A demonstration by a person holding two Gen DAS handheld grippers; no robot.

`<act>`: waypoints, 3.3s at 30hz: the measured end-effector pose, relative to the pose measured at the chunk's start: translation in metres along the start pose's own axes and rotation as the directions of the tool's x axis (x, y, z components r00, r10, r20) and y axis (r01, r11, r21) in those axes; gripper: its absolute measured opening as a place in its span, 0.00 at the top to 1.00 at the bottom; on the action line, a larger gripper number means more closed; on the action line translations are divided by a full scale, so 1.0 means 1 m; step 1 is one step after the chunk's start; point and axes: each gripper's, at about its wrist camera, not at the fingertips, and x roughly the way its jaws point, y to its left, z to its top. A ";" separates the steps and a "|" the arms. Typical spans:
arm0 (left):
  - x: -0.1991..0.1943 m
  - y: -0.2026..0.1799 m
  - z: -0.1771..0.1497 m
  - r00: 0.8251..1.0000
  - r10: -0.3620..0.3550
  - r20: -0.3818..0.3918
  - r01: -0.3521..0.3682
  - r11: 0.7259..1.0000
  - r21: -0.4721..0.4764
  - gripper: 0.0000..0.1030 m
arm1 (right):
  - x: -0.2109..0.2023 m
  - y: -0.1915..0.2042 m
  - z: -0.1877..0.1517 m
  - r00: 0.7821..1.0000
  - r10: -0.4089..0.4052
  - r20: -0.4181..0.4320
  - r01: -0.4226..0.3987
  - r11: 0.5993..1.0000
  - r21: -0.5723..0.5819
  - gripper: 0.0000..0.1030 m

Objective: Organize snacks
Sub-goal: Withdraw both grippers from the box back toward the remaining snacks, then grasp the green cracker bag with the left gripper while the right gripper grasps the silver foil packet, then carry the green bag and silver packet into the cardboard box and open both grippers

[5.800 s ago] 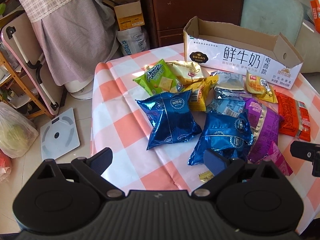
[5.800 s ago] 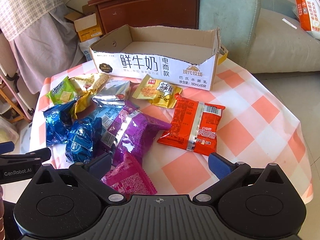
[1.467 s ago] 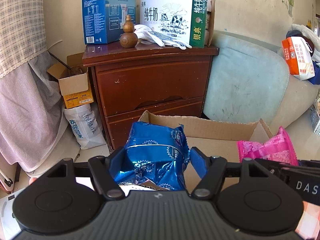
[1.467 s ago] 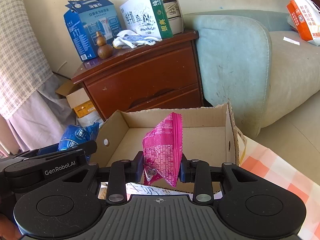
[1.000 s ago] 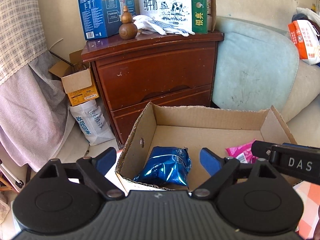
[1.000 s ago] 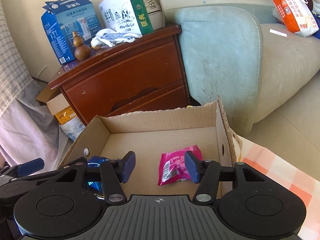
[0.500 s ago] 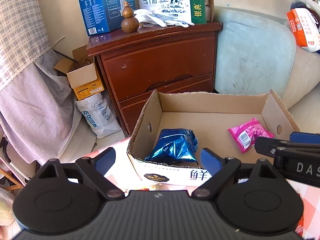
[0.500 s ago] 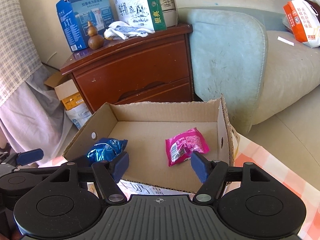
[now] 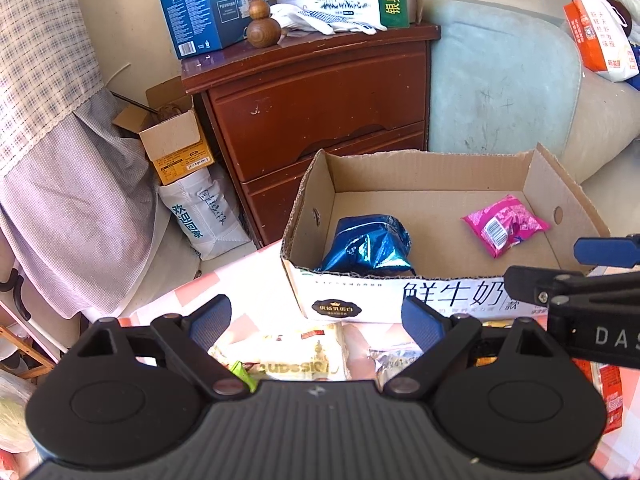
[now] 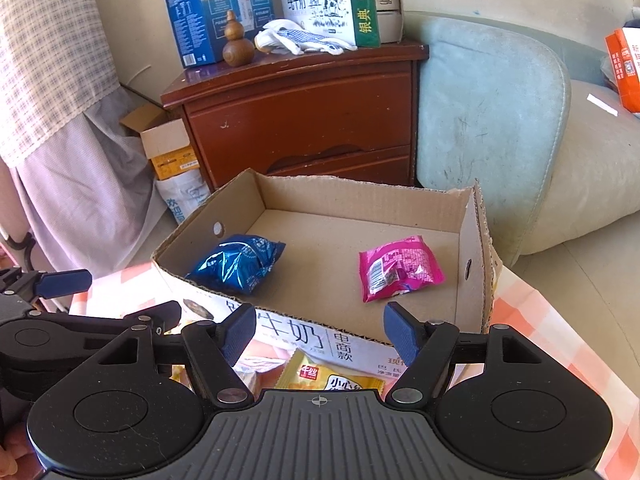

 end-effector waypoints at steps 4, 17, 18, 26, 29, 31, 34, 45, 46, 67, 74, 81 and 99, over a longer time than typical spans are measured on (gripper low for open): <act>-0.003 0.007 -0.006 1.000 -0.003 -0.009 0.003 1.000 0.004 0.11 | -0.001 0.009 -0.004 1.000 0.026 -0.016 -0.027 0.999 -0.036 0.31; 0.008 0.071 -0.020 0.997 0.006 -0.072 -0.015 0.993 -0.119 0.11 | 0.010 0.025 -0.015 0.980 0.161 -0.116 -0.164 0.986 -0.015 0.27; 0.011 0.076 -0.022 0.996 0.018 -0.083 -0.029 0.991 -0.128 0.11 | 0.013 0.027 -0.016 0.977 0.169 -0.128 -0.172 0.985 -0.010 0.27; 0.029 0.107 -0.039 0.985 0.020 -0.171 -0.049 0.984 -0.170 0.11 | 0.030 0.040 -0.024 0.955 0.210 -0.208 -0.205 0.978 0.045 0.27; 0.034 0.109 -0.047 0.981 -0.025 -0.192 -0.009 0.985 -0.173 0.11 | 0.037 0.041 -0.025 0.949 0.219 -0.228 -0.207 0.975 0.077 0.28; 0.039 0.107 -0.053 0.978 -0.053 -0.204 0.018 0.985 -0.170 0.11 | 0.043 0.042 -0.026 0.947 0.211 -0.240 -0.195 0.977 0.091 0.28; 0.045 0.099 -0.058 0.974 -0.072 -0.216 0.041 0.989 -0.145 0.11 | 0.051 0.044 -0.027 0.949 0.191 -0.251 -0.170 0.980 0.101 0.28; 0.058 0.084 -0.067 0.965 -0.128 -0.230 0.093 0.983 -0.156 0.11 | 0.079 0.060 -0.034 0.949 0.131 -0.288 -0.114 0.991 0.077 0.28; 0.060 0.084 -0.067 0.963 -0.132 -0.235 0.096 0.982 -0.162 0.11 | 0.080 0.062 -0.034 0.949 0.127 -0.289 -0.109 0.991 0.075 0.28; 0.046 0.093 -0.074 0.952 -0.195 -0.235 0.135 0.959 -0.251 0.85 | 0.078 0.050 -0.039 0.951 0.158 -0.267 -0.133 0.985 0.110 0.42; 0.036 0.100 -0.068 0.963 -0.184 -0.199 0.130 0.957 -0.258 0.85 | 0.067 0.043 -0.036 0.953 0.171 -0.252 -0.146 0.983 0.114 0.42; 0.031 0.102 -0.067 0.966 -0.182 -0.182 0.131 0.957 -0.259 0.88 | 0.056 0.044 -0.031 0.955 0.193 -0.227 -0.174 0.979 0.102 0.42; 0.011 0.086 -0.055 0.983 -0.150 -0.108 0.126 0.971 -0.205 0.90 | 0.042 0.035 -0.028 0.941 0.256 -0.220 -0.233 0.964 0.126 0.42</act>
